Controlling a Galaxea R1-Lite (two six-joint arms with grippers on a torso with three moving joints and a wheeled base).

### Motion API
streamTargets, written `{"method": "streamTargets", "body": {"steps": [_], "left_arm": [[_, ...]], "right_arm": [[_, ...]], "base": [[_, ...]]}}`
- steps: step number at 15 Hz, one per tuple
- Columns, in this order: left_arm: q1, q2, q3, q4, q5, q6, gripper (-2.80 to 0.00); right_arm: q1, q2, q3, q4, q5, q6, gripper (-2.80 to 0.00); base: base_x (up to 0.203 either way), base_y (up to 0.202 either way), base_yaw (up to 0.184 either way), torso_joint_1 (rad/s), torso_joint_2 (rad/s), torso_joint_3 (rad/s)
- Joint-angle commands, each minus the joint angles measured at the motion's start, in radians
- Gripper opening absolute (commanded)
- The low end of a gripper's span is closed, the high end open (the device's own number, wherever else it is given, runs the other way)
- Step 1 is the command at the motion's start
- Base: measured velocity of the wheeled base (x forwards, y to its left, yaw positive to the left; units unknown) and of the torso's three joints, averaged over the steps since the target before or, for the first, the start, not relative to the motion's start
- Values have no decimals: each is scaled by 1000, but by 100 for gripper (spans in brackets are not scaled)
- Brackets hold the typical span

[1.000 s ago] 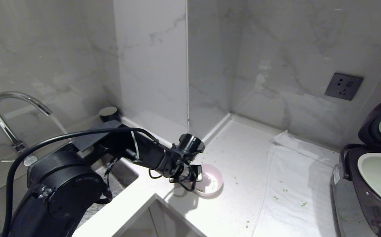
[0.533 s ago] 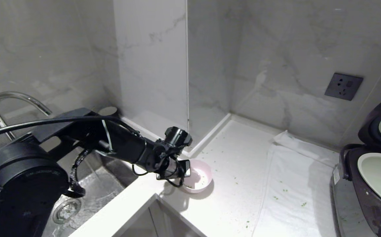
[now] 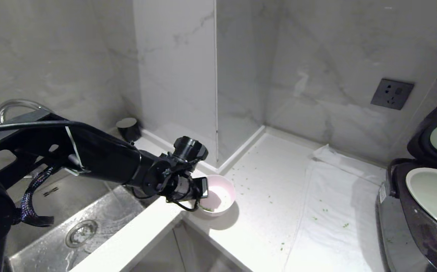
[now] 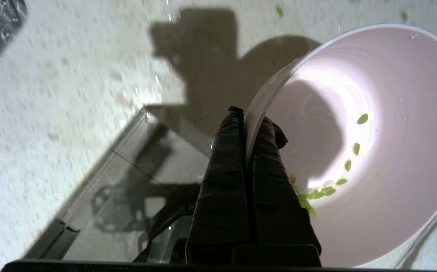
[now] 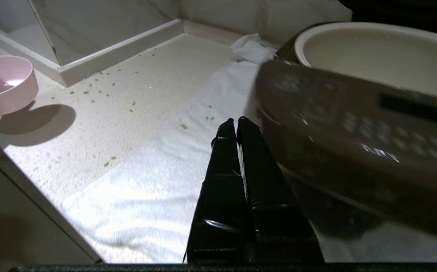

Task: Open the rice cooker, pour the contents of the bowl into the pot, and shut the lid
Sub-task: Fill a bowl with water from the tap

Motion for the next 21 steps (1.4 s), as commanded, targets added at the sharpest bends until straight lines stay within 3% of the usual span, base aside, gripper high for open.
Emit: {"method": "streamTargets", "body": {"steps": [1, 11, 21], "left_arm": [[0, -12, 0, 0, 2, -4, -280], [22, -48, -4, -2, 2, -4, -280], [74, -57, -29, -2, 0, 5, -280]], "right_arm": [[1, 0, 0, -1, 0, 0, -280], [0, 1, 0, -1, 0, 0, -280], [2, 1, 0, -1, 0, 0, -280]], "base": [[-178, 0, -1, 2, 3, 1], [-20, 0, -1, -1, 0, 2], [-3, -7, 145, 1, 3, 1]]}}
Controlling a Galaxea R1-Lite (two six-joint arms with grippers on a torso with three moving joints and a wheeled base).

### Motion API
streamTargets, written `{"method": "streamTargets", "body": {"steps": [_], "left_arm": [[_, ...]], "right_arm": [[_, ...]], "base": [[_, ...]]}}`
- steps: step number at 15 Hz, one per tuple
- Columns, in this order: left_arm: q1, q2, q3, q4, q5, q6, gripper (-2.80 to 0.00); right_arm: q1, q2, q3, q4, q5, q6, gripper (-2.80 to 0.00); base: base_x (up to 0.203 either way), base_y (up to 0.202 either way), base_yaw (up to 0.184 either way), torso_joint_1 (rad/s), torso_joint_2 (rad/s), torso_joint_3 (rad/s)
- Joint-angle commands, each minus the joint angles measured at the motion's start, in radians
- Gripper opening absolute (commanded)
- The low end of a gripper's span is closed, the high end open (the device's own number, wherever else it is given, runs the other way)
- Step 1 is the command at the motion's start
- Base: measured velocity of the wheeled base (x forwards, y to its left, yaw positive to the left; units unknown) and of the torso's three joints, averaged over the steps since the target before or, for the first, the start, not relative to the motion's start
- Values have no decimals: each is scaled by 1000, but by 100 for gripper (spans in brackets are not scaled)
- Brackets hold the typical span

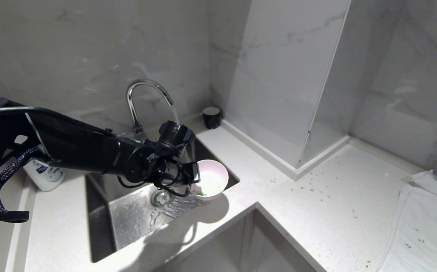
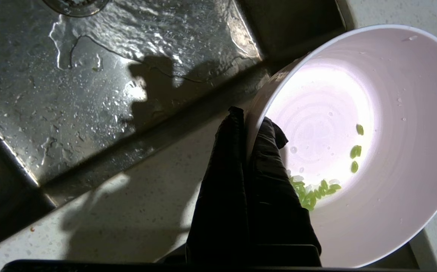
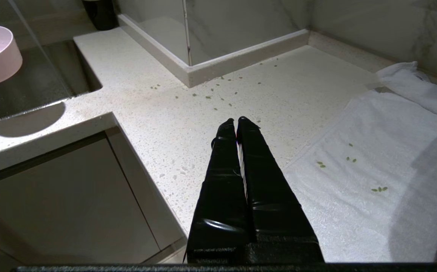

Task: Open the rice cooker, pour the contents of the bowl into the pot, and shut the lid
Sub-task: Fill a bowl with water from the tap

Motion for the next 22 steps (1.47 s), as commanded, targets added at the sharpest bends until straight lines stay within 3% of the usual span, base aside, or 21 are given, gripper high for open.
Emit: {"method": "streamTargets", "body": {"steps": [1, 4, 10, 14, 22], "left_arm": [[11, 8, -11, 0, 1, -3, -280], [35, 34, -48, 1, 12, -2, -280], [210, 93, -128, 30, 39, 2, -280], [321, 191, -253, 89, 39, 2, -280], [362, 440, -609, 160, 55, -5, -280]], "right_arm": [[1, 1, 0, -1, 0, 0, -280], [2, 1, 0, -1, 0, 0, -280], [0, 1, 0, -1, 0, 0, -280], [1, 1, 0, -1, 0, 0, -280], [0, 1, 0, -1, 0, 0, -280]], "base": [[0, 0, 0, 0, 0, 0], [0, 0, 0, 0, 0, 0], [0, 0, 0, 0, 0, 0], [0, 0, 0, 0, 0, 0], [0, 0, 0, 0, 0, 0]]}}
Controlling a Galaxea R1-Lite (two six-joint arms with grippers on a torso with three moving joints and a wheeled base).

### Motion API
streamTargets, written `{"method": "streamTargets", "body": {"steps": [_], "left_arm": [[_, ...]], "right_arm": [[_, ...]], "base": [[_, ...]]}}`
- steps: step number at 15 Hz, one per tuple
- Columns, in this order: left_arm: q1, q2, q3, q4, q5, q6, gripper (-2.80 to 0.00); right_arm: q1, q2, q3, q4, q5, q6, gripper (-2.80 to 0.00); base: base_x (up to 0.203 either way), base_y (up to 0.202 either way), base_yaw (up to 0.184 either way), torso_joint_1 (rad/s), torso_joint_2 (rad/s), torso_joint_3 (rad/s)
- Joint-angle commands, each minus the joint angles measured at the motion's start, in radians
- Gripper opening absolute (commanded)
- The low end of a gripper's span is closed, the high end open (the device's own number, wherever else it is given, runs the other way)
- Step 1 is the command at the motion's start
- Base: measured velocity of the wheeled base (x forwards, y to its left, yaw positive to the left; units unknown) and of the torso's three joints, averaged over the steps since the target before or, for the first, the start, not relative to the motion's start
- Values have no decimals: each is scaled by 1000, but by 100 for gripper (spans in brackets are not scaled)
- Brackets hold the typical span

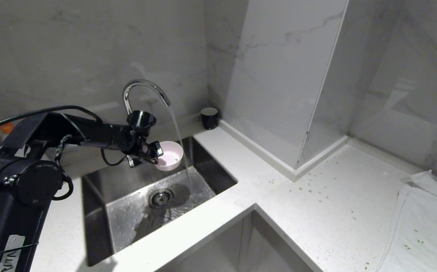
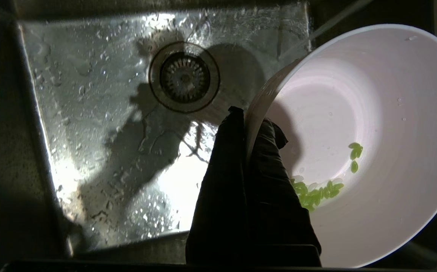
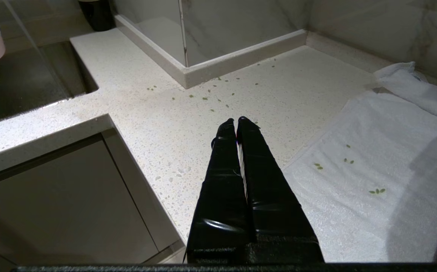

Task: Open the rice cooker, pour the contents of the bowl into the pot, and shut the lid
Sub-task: Fill a bowl with water from the tap

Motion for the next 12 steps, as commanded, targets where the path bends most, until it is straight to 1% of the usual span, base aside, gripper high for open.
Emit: {"method": "streamTargets", "body": {"steps": [1, 3, 5, 7, 10, 12], "left_arm": [[3, 111, -125, 21, 9, -2, -280], [-1, 130, -142, 26, 12, 2, -280], [1, 134, -138, 7, 12, -11, -280], [4, 113, -115, 24, 9, -38, -280], [0, 63, -59, 27, 5, -32, -280], [-21, 49, -47, 27, 11, -30, -280]], "right_arm": [[0, 0, 0, 0, 0, 0, -280], [1, -1, 0, 0, 0, 0, -280], [1, 1, 0, 0, 0, 0, -280], [1, 1, 0, 0, 0, 0, -280], [0, 1, 0, 0, 0, 0, -280], [1, 1, 0, 0, 0, 0, -280]], "base": [[0, 0, 0, 0, 0, 0], [0, 0, 0, 0, 0, 0], [0, 0, 0, 0, 0, 0], [0, 0, 0, 0, 0, 0], [0, 0, 0, 0, 0, 0], [0, 0, 0, 0, 0, 0]]}}
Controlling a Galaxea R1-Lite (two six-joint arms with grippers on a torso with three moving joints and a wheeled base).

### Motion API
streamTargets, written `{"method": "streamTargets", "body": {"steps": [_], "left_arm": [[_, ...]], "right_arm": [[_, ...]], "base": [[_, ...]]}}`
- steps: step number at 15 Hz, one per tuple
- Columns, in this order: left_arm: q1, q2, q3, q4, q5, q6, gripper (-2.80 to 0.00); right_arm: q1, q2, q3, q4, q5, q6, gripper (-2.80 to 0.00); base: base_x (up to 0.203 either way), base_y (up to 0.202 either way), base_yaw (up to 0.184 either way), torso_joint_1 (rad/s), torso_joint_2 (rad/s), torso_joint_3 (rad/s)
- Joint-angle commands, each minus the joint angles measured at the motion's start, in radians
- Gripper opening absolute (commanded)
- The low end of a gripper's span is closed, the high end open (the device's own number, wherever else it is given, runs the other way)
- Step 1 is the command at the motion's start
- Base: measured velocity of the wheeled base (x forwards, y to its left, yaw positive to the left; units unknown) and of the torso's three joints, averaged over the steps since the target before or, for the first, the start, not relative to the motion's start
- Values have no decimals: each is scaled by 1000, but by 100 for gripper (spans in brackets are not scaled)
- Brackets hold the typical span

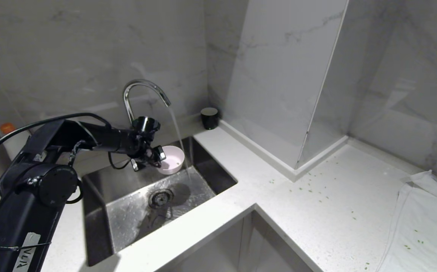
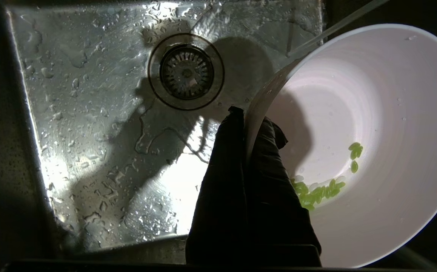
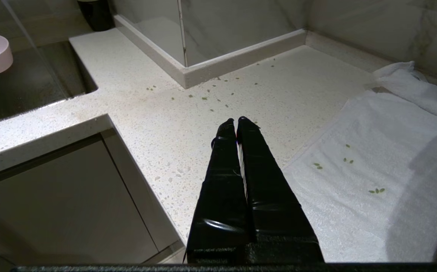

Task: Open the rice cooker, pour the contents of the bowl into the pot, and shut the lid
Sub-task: Fill a bowl with water from the tap

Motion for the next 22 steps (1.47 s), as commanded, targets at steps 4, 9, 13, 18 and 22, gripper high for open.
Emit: {"method": "streamTargets", "body": {"steps": [4, 9, 13, 18, 22], "left_arm": [[-28, -61, 44, -2, -6, -2, -280], [-31, -69, 58, -5, -2, 2, -280], [-22, -60, 44, -7, 0, 4, -280], [-9, -55, 53, -4, -2, -2, -280], [-11, -61, 99, -7, 0, 12, -280]], "right_arm": [[2, 0, 0, 1, 0, 0, -280], [0, -1, 0, 0, 0, 0, -280], [0, 0, 0, 0, 0, 0, -280], [0, -1, 0, 0, 0, 0, -280], [1, 1, 0, 0, 0, 0, -280]], "base": [[0, 0, 0, 0, 0, 0], [183, 0, 1, 2, -2, 3], [194, 0, 1, 0, -1, 2], [183, 0, 2, -3, -21, -1], [153, 0, -1, 14, -60, -30]]}}
